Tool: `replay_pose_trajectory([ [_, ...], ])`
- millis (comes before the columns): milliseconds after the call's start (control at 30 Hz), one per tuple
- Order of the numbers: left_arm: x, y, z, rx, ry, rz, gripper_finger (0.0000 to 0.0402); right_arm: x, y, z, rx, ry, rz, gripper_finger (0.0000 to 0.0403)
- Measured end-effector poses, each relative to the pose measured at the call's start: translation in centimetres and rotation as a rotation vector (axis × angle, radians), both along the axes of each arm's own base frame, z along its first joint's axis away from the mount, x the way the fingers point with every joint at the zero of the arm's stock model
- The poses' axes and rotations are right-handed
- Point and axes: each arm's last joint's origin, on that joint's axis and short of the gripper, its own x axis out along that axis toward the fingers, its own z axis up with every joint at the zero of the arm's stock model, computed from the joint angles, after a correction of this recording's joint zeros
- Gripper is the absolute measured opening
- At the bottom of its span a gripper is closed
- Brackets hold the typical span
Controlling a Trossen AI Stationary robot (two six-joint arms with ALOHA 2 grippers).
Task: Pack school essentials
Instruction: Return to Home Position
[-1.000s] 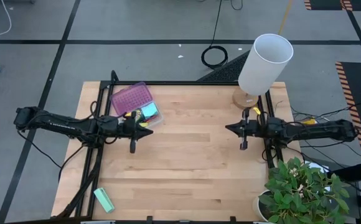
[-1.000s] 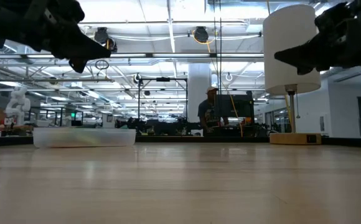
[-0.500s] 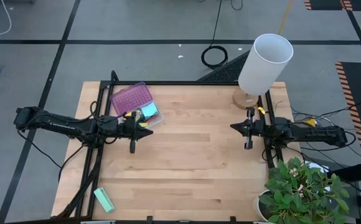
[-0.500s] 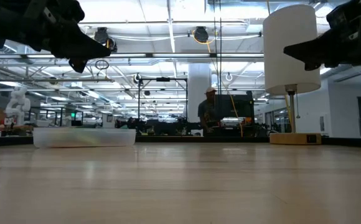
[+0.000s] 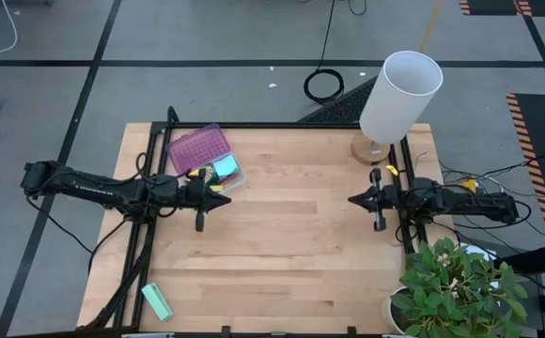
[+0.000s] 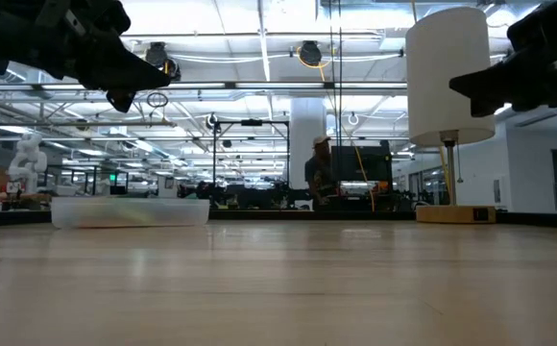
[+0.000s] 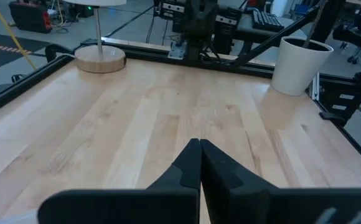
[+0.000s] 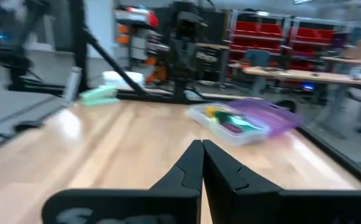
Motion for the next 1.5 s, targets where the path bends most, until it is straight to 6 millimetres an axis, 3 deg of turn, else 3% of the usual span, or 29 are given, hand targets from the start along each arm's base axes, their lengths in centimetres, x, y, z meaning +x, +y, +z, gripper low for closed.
replay_pose_trajectory([
  [367,-0.4,-0.1,0.3,0.047,-0.05,-0.041,0.0002,0.2,-0.1,-0.4,-0.016,0.05,-0.033,0.0],
  [700,-3.2,0.1,-2.0,0.029,-0.168,-0.042,0.0001,0.3,-0.1,0.4,-0.016,-0.033,-0.037,0.0],
  [1100,-4.8,0.2,-3.5,0.028,-0.229,-0.033,0.0001,0.3,-0.1,0.5,-0.016,-0.041,-0.037,0.0],
  [1500,-6.1,0.2,-3.1,0.082,-0.297,-0.048,0.0001,0.3,-0.1,0.5,-0.016,-0.043,-0.037,0.0],
])
